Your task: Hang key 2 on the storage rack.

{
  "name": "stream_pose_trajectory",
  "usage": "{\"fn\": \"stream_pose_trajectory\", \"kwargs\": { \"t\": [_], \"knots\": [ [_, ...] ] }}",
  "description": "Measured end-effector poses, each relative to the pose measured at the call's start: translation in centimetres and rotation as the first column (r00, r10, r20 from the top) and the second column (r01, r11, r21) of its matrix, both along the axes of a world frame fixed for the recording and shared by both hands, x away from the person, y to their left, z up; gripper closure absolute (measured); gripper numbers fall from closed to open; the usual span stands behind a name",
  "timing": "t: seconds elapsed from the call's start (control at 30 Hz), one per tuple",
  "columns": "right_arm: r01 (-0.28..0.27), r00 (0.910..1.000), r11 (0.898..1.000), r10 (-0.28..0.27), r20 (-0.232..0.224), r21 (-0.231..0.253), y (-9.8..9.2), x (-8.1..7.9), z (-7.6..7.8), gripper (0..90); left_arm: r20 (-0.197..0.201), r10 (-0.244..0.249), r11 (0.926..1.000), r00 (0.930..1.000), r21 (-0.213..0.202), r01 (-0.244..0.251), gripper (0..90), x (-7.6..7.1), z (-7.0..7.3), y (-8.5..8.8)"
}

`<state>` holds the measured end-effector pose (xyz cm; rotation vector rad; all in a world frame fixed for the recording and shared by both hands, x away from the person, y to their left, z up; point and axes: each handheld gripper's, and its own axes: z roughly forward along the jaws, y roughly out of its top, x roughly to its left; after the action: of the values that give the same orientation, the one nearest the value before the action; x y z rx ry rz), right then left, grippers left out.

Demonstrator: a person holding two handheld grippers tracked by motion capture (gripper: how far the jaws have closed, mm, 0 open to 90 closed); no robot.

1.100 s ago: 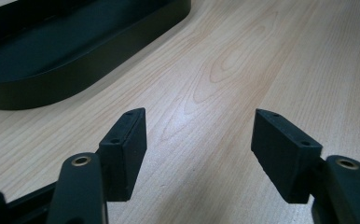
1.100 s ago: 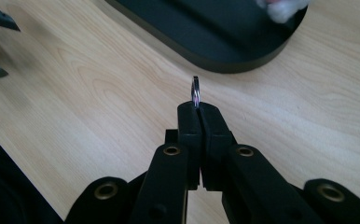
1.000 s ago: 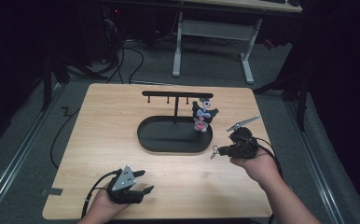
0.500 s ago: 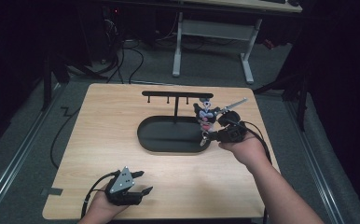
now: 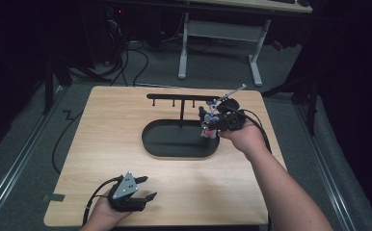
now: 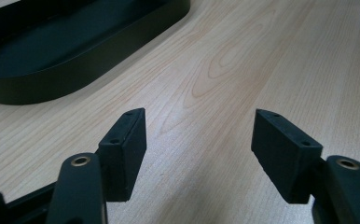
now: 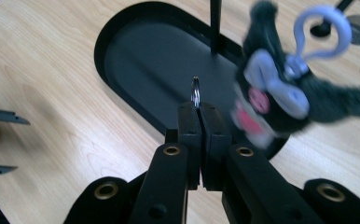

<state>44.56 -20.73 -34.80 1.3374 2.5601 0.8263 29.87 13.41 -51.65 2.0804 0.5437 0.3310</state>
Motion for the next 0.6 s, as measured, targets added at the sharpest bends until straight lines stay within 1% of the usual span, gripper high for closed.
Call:
{"fn": "stream_pose_trajectory", "kwargs": {
  "t": [0.1, 0.2, 0.23, 0.27, 0.3, 0.33, 0.37, 0.4, 0.43, 0.47, 0.53, 0.57, 0.6],
  "knots": [
    [0.002, 1.0000, 1.000, -0.002, 0.002, -0.005, 0.6, 0.8, 0.4, 89.6, 0.002, 0.004, 1.0000, 1.0000, -0.005, -0.004, 36.2, 0.0, 0.0, 0.0],
    [0.000, 0.9999, 1.000, 0.000, 0.011, 0.004, 1.1, 1.5, 0.8, 89.7, 0.000, 0.009, 0.9999, 1.0000, -0.008, -0.009, 36.2, 0.0, 0.0, 0.1],
    [0.004, 0.9999, 1.000, -0.004, 0.011, 0.007, 1.3, 1.8, 1.0, 89.7, -0.020, 0.017, 0.9995, 0.9996, -0.028, -0.018, 36.2, -0.1, -0.1, 0.0],
    [0.002, 0.9999, 1.000, -0.002, 0.013, 0.006, 1.4, 2.0, 1.1, 89.6, -0.019, 0.016, 0.9995, 0.9997, -0.025, -0.016, 36.2, -0.1, -0.1, 0.1],
    [0.000, 0.9999, 1.000, 0.000, 0.015, 0.006, 1.6, 2.2, 1.2, 89.7, -0.025, 0.023, 0.9989, 0.9994, -0.040, -0.024, 36.2, -0.1, -0.1, 0.0],
    [0.000, 0.9999, 1.000, 0.000, 0.013, 0.006, 1.8, 2.4, 1.3, 89.7, -0.020, 0.021, 0.9993, 0.9996, -0.032, -0.022, 36.2, 0.0, -0.1, 0.1],
    [-0.003, 0.9999, 1.000, 0.003, 0.015, 0.008, 2.0, 2.6, 1.4, 89.7, -0.023, 0.023, 0.9991, 0.9995, -0.035, -0.024, 36.2, -0.1, -0.1, 0.1],
    [-0.006, 0.9998, 1.000, 0.006, 0.018, 0.008, 2.1, 2.8, 1.5, 89.7, -0.025, 0.025, 0.9989, 0.9994, -0.040, -0.026, 36.2, -0.1, -0.1, 0.1],
    [-0.008, 0.9998, 1.000, 0.008, 0.021, 0.008, 2.3, 2.9, 1.6, 89.7, -0.034, 0.030, 0.9981, 0.9990, -0.053, -0.032, 36.2, -0.1, -0.2, 0.1],
    [-0.002, 0.9999, 1.000, 0.002, 0.017, 0.008, 2.5, 3.1, 1.8, 89.7, -0.033, 0.031, 0.9980, 0.9990, -0.054, -0.033, 36.2, -0.1, -0.2, 0.1],
    [-0.007, 0.9997, 1.000, 0.006, 0.025, 0.014, 2.7, 3.4, 2.0, 89.7, -0.036, 0.031, 0.9979, 0.9989, -0.056, -0.033, 36.3, -0.1, -0.2, 0.1],
    [-0.006, 0.9997, 1.000, 0.005, 0.025, 0.022, 2.7, 3.6, 2.1, 89.7, -0.033, 0.029, 0.9983, 0.9990, -0.049, -0.031, 36.2, -0.1, -0.2, 0.1],
    [-0.006, 0.9997, 1.000, 0.006, 0.024, 0.023, 2.8, 3.7, 2.1, 89.7, -0.036, 0.032, 0.9980, 0.9989, -0.054, -0.033, 36.3, -0.1, -0.2, 0.1]
  ]
}}
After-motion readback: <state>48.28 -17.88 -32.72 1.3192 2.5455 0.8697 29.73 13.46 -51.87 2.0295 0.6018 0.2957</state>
